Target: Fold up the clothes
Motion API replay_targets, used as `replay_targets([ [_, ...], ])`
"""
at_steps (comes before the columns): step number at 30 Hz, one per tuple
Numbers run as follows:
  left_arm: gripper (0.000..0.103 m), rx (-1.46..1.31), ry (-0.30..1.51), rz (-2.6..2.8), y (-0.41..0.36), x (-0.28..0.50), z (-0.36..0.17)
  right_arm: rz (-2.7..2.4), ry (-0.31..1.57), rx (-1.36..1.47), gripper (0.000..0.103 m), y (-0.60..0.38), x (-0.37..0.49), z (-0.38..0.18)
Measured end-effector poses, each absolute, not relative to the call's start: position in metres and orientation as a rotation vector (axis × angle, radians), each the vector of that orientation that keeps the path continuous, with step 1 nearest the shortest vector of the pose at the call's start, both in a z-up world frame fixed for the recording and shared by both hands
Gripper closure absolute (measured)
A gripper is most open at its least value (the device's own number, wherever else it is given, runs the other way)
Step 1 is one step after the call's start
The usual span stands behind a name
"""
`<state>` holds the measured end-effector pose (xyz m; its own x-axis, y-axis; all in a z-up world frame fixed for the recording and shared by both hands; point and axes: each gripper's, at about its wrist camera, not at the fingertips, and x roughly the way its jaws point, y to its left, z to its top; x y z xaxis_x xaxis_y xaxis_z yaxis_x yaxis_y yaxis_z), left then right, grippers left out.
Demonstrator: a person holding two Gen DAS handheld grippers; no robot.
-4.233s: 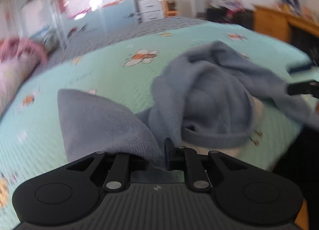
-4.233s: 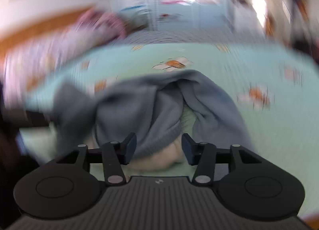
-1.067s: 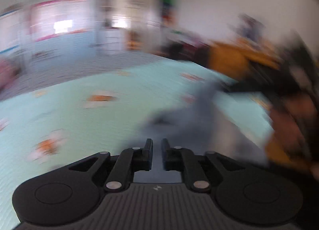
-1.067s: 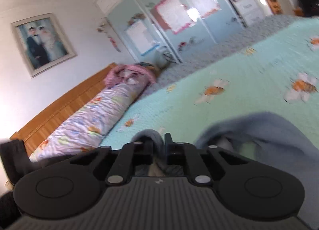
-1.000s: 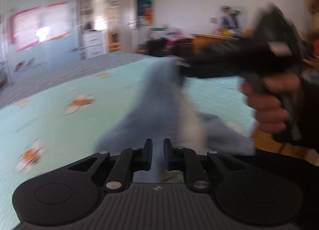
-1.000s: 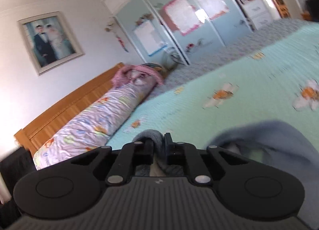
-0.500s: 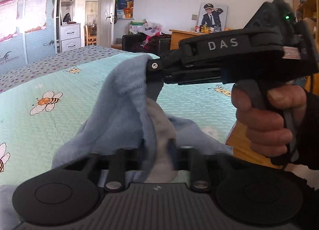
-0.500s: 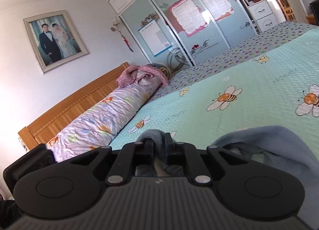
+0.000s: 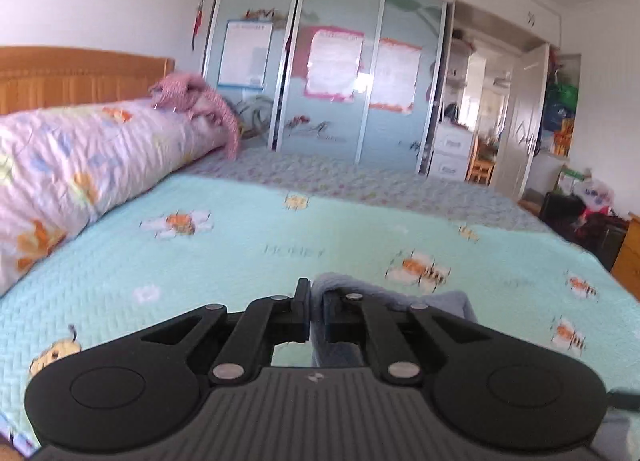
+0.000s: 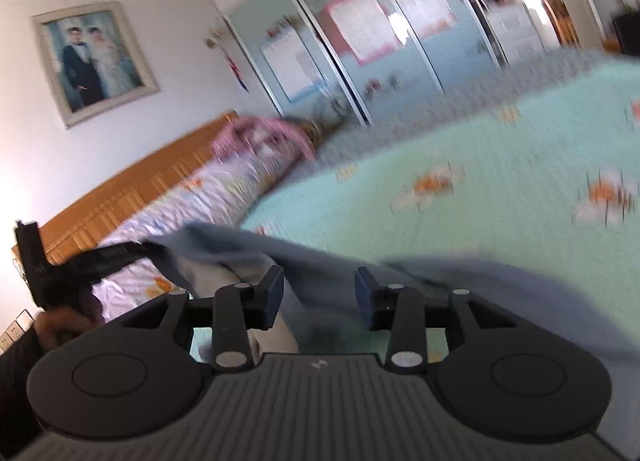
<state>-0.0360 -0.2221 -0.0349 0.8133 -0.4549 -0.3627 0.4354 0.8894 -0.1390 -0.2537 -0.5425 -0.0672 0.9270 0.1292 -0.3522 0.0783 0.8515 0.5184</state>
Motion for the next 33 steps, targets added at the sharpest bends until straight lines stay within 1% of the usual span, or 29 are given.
replay_targets([
  [3,0.098,-0.114,0.452,-0.474,-0.212,-0.040,-0.045,0.019,0.496,0.589,0.061,-0.527,-0.240,-0.098],
  [5,0.098,-0.137,0.458,-0.477,-0.203,-0.043,-0.043,0.048,0.528,0.620,0.061,-0.522,-0.232,-0.113],
  [11,0.098,-0.137,0.475,-0.508,-0.198,-0.033,-0.034,0.141,0.508,0.626,0.061,-0.519,-0.200,-0.128],
  [18,0.097,-0.112,0.496,-0.500,-0.200,-0.030,-0.045,0.275,0.548,0.392,0.061,-0.492,-0.155,-0.132],
  [19,0.097,-0.110,0.500,-0.498,-0.200,-0.029,-0.046,0.282,0.560,0.368,0.068,-0.488,-0.151,-0.132],
  [21,0.096,-0.110,0.508,-0.500,-0.199,-0.028,-0.047,0.278,0.611,0.350,0.087,-0.483,-0.149,-0.132],
  [22,0.096,-0.107,0.508,-0.502,-0.199,-0.029,-0.047,0.269,0.618,0.361,0.091,-0.482,-0.152,-0.131],
  [24,0.097,-0.101,0.505,-0.524,-0.198,-0.033,-0.042,0.247,0.577,0.411,0.094,-0.485,-0.170,-0.119],
  [26,0.097,-0.090,0.486,-0.587,-0.202,-0.042,-0.030,0.198,0.496,0.462,0.095,-0.498,-0.193,-0.097],
  [29,0.096,-0.089,0.414,-0.729,-0.216,-0.065,0.003,0.049,0.313,0.478,0.096,-0.530,-0.228,-0.035],
  [31,0.095,-0.081,0.339,-0.818,-0.227,-0.083,0.029,-0.064,0.165,0.452,0.103,-0.553,-0.253,0.020],
  [33,0.092,-0.068,0.328,-0.861,-0.236,-0.089,0.043,-0.145,0.000,0.451,0.103,-0.571,-0.280,0.066],
])
